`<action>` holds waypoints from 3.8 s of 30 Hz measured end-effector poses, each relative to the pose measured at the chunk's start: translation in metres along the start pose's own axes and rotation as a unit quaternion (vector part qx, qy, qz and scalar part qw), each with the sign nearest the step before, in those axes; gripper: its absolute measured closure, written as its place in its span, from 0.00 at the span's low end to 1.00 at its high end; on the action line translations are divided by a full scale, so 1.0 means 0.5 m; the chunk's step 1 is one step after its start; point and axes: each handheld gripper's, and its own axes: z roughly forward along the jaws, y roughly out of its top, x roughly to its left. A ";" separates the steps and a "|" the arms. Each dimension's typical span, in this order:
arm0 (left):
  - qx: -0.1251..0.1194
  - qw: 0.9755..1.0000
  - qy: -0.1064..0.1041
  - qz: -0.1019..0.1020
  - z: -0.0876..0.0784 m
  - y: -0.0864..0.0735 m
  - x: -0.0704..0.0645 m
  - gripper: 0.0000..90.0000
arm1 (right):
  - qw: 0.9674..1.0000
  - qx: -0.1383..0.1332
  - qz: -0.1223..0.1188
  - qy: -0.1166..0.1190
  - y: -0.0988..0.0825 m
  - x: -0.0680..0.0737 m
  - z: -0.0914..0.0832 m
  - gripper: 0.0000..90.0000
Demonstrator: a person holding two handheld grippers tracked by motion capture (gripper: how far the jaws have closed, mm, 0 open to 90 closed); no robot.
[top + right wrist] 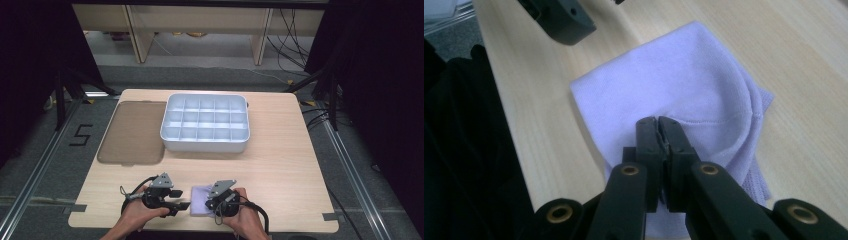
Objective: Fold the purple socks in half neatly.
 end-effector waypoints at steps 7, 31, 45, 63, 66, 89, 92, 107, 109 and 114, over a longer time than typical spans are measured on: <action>0.000 0.999 -0.001 -0.038 0.002 0.001 0.025 0.48 | 1.000 -0.017 0.020 -0.011 0.015 0.001 0.019 0.98; -0.016 1.000 0.005 -0.017 0.040 0.021 0.021 0.92 | 0.999 -0.035 0.006 -0.013 0.020 -0.002 0.024 0.95; -0.014 1.000 0.015 0.015 0.017 0.029 0.012 0.93 | 0.999 -0.045 -0.021 0.016 0.045 0.026 0.039 0.97; -0.011 0.999 0.022 0.027 0.004 0.025 0.014 0.93 | 0.997 -0.058 -0.010 -0.041 0.073 -0.063 0.030 0.98; -0.014 0.999 0.026 0.023 -0.002 0.024 0.014 0.93 | 0.997 -0.071 0.008 -0.036 0.055 -0.062 -0.007 0.97; -0.039 0.997 0.003 0.070 0.019 0.058 -0.041 0.93 | 1.000 -0.017 0.016 0.007 0.007 -0.027 0.017 0.98; -0.034 0.996 -0.002 0.082 0.034 0.066 -0.049 0.93 | 0.999 -0.026 0.026 0.014 0.003 -0.030 0.017 0.98; -0.018 0.995 -0.007 0.093 0.072 0.060 -0.060 0.93 | 0.996 -0.063 0.057 0.000 -0.014 -0.068 -0.031 0.97; -0.010 0.995 -0.006 0.095 0.080 0.057 -0.063 0.92 | 0.995 -0.076 0.057 -0.013 -0.010 -0.080 -0.051 0.97; -0.008 0.995 -0.006 0.103 0.093 0.053 -0.066 0.92 | 0.995 -0.094 0.041 -0.014 0.017 -0.083 -0.047 0.97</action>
